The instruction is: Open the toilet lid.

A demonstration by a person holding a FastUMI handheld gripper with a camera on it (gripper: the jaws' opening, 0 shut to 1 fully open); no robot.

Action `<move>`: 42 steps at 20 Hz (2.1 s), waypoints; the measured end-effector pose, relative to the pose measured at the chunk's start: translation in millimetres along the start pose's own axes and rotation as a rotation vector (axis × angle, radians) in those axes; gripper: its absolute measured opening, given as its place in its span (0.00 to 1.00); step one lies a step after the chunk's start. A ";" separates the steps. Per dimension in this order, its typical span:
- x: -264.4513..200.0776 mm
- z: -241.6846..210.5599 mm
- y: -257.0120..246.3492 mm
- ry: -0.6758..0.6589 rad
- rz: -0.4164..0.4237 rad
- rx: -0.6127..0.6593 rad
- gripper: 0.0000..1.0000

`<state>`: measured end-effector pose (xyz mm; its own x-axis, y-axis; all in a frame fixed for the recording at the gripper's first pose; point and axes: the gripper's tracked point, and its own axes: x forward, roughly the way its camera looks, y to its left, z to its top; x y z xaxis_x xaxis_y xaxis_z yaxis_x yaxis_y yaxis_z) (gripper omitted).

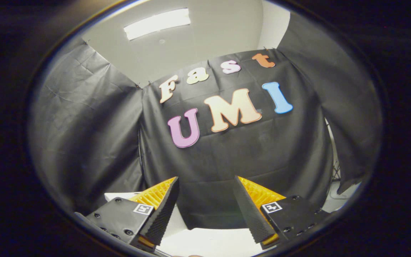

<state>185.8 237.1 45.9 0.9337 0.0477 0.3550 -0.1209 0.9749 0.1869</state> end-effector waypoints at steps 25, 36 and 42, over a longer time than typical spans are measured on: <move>-161.6 -216.3 -27.9 -0.255 -0.585 0.809 0.94; -222.1 -293.3 -72.4 -0.252 -0.825 1.025 0.90; -209.5 -310.3 -84.1 -0.179 -0.860 1.094 0.79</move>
<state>105.0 212.6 -328.4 0.8039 -0.5784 -0.1388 0.1840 0.0200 0.9827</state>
